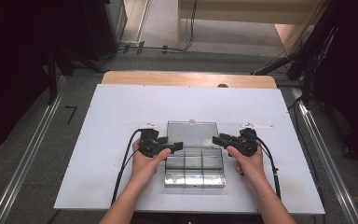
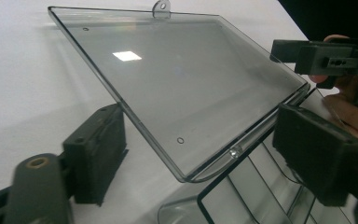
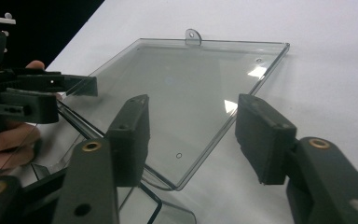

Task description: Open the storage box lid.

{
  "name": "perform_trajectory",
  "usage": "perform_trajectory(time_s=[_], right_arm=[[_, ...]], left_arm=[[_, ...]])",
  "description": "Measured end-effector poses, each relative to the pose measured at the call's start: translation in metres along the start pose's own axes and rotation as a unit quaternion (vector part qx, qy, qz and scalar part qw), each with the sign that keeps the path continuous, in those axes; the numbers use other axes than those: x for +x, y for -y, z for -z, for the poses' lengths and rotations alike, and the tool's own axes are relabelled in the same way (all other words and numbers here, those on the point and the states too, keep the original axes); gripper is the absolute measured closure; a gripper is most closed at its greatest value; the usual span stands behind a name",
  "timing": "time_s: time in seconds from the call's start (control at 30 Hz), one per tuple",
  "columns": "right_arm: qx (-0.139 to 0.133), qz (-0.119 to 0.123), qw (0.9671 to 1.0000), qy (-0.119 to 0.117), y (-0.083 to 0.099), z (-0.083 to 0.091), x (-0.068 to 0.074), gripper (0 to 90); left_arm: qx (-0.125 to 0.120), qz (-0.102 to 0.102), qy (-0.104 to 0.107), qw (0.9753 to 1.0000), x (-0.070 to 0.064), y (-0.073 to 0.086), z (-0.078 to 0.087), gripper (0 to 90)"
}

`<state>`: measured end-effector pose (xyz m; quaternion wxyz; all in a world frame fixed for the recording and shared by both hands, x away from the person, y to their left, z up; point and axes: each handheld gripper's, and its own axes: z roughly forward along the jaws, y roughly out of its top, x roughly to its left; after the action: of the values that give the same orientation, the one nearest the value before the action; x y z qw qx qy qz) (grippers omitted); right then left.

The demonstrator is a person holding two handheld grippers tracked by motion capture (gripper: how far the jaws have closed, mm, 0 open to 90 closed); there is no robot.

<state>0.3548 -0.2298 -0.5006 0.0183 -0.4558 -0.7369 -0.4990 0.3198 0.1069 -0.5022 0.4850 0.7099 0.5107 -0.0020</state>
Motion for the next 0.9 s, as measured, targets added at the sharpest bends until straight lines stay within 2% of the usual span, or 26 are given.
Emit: perform_trajectory(time_s=[0.1,0.27,0.37,0.5,0.57,0.73,0.9], right_arm=[[-0.006,0.000,1.0000,-0.008,-0.001,0.003,0.001,34.3],[-0.012,0.015,0.9995,-0.024,-0.003,0.009,0.006,20.4],[-0.016,0.036,0.9989,-0.026,-0.004,0.014,0.011,10.9],[-0.024,0.065,0.9973,-0.026,-0.004,0.020,0.017,6.2],[-0.024,0.078,0.9964,-0.024,-0.005,0.022,0.020,0.2],[-0.027,0.100,0.9945,-0.019,-0.005,0.030,0.025,0.0],[-0.028,0.109,0.9934,-0.022,-0.005,0.037,0.028,0.0]], left_arm=[[-0.017,0.001,0.006,0.9998,0.000,-0.003,0.006,11.3],[-0.033,-0.012,0.014,0.9993,-0.003,-0.005,0.015,5.8],[-0.035,-0.028,0.025,0.9987,-0.005,-0.005,0.020,2.3],[-0.038,-0.046,0.038,0.9975,-0.007,-0.005,0.025,0.0],[-0.040,-0.053,0.043,0.9969,-0.009,-0.004,0.027,0.0],[-0.040,-0.069,0.048,0.9956,-0.012,-0.004,0.033,0.0],[-0.041,-0.085,0.051,0.9942,-0.015,-0.002,0.040,0.0]])
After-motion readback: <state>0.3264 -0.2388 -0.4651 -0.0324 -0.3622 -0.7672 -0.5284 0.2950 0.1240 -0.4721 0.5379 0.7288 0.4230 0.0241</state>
